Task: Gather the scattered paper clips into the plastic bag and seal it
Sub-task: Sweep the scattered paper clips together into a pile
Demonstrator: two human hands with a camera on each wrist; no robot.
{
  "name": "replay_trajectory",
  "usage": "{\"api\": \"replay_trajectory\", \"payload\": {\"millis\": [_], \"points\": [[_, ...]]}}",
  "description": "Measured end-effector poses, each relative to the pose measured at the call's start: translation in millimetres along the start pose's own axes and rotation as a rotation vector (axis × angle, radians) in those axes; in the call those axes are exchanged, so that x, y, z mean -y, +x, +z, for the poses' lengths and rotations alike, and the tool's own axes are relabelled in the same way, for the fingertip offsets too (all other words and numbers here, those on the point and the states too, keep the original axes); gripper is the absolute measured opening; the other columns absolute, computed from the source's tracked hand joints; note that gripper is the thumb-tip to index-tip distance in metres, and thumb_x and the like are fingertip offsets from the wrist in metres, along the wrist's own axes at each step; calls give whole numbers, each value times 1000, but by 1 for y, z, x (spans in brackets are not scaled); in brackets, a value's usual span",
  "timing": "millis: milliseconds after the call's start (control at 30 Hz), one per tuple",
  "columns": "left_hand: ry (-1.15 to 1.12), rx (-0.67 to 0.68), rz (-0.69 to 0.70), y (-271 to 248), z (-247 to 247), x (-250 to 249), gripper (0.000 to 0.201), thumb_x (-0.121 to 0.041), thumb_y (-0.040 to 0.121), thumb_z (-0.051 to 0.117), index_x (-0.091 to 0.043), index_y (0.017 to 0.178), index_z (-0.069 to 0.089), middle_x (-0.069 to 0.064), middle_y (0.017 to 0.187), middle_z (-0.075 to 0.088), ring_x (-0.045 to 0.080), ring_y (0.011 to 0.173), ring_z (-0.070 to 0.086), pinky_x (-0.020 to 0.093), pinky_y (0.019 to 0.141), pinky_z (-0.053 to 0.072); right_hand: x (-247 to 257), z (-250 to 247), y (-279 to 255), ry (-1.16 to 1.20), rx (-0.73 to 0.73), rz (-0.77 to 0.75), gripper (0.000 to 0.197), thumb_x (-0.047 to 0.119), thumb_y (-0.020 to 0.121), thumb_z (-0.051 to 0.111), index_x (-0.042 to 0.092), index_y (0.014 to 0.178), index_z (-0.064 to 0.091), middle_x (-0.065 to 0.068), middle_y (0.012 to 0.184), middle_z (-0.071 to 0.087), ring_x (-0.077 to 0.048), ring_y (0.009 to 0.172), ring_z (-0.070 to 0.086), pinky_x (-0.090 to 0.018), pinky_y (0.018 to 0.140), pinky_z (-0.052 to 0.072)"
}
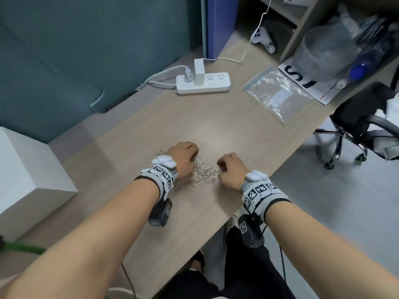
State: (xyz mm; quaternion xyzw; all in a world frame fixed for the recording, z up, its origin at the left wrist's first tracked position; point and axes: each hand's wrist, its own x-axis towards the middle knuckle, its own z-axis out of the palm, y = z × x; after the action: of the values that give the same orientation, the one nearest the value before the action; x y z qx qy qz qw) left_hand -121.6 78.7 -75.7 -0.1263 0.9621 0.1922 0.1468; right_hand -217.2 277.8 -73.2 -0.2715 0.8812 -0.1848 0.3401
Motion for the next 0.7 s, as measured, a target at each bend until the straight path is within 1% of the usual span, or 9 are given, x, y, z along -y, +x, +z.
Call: {"api": "replay_trajectory", "payload": {"millis": [67, 133, 233, 333, 400, 433, 533, 633, 700], "points": [[-22, 4, 21, -6, 2, -2, 55, -30, 75, 46, -21, 128, 61, -1, 134, 58, 26, 121, 53, 39, 95, 49, 12, 16, -6, 11, 66, -58, 45, 7, 82, 60, 14, 126, 63, -9, 128, 52, -27, 121, 52, -29, 102, 42], [-41, 5, 28, -12, 0, 1, 49, -30, 77, 44, -20, 121, 65, 0, 124, 62, 26, 116, 55, 37, 93, 48, 24, 29, -9, 14, 137, -101, 45, 9, 83, 60, 15, 128, 64, -8, 129, 52, -25, 121, 54, -27, 105, 42], [-10, -70, 15, -18, -8, 14, 41, -27, 80, 48, -24, 116, 68, -3, 124, 63, 23, 114, 57, 35, 91, 49, 35, 32, -6, 57, 163, -133, 43, 10, 83, 59, 16, 125, 65, -5, 124, 53, -25, 117, 58, -31, 102, 47], [48, -151, -142, -24, -12, 33, 39, -24, 83, 51, -31, 119, 64, -4, 132, 57, 22, 116, 54, 39, 90, 52, 36, 25, 9, -3, 9, -131, 47, 14, 88, 59, 22, 134, 58, -6, 134, 50, -26, 120, 53, -40, 103, 48], [-10, -145, -299, -31, -8, 44, 40, -18, 84, 52, -34, 119, 59, -4, 125, 53, 23, 109, 53, 39, 85, 53, 39, 19, 22, -98, -44, -129, 53, 19, 88, 60, 28, 140, 52, -3, 141, 46, -27, 125, 48, -43, 103, 47], [-60, -143, -326, -33, -6, 46, 41, -14, 84, 52, -34, 119, 58, -3, 120, 52, 23, 106, 53, 39, 83, 53, 41, 14, 27, -135, -36, -115, 54, 19, 87, 61, 29, 138, 51, -2, 141, 45, -27, 125, 46, -43, 102, 47], [-160, -154, -312, -43, 4, 43, 45, -4, 84, 51, -26, 123, 60, 1, 116, 54, 23, 103, 54, 39, 83, 53, 49, 11, 34, -158, 60, -128, 51, 11, 82, 60, 29, 130, 56, -2, 137, 46, -28, 126, 43, -41, 102, 45], [-260, -111, -276, -56, 16, 35, 50, -2, 84, 51, -24, 128, 60, 1, 115, 55, 23, 104, 56, 38, 88, 52, 59, 24, 24, -128, 180, -175, 60, 9, 83, 61, 22, 141, 56, -5, 137, 48, -26, 130, 45, -34, 110, 40], [-274, -95, -262, -66, 18, 32, 51, -5, 81, 53, -26, 127, 60, -1, 115, 54, 22, 104, 57, 36, 86, 52, 60, 21, 18, -127, 207, -200, 55, 9, 83, 61, 22, 136, 59, -1, 129, 50, -23, 124, 48, -30, 104, 41]]}}
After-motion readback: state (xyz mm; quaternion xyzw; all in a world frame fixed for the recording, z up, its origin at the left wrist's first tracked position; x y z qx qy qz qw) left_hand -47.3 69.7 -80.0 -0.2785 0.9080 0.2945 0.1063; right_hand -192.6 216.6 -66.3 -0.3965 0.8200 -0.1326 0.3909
